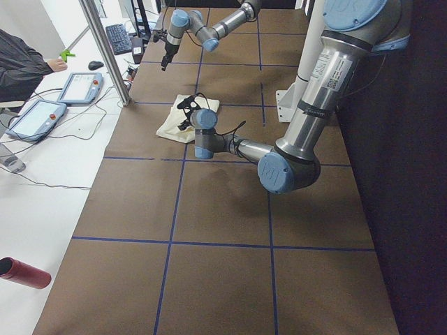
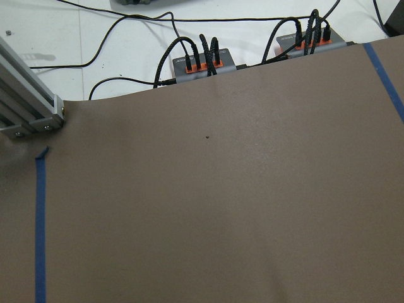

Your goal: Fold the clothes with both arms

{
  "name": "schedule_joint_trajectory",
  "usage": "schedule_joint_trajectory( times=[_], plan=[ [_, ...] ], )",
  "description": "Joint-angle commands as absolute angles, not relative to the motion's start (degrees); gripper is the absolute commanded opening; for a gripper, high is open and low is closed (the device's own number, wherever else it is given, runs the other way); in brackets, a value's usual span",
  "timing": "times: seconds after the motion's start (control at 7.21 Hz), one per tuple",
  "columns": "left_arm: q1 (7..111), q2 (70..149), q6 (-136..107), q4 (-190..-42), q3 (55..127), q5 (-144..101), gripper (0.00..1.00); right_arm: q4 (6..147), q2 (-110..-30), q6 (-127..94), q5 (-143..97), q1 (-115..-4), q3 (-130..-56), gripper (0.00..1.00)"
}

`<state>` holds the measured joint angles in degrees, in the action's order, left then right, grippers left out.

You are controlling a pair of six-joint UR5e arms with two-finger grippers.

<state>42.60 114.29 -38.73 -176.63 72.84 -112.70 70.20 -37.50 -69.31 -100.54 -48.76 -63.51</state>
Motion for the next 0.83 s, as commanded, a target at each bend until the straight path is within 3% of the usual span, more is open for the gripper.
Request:
schedule_joint_trajectory(
  times=[0.0, 0.69],
  plan=[
    [40.8, 114.3, -40.2, -177.5, 70.5, -112.7, 1.0, 70.1, -37.5, -69.3, -100.5, -48.7, -63.5, 1.0],
    [40.5, 113.9, -39.9, -178.1, 66.1, -112.7, 1.0, 70.3, -38.1, -69.3, -100.5, -48.7, -64.4, 1.0]
  ],
)
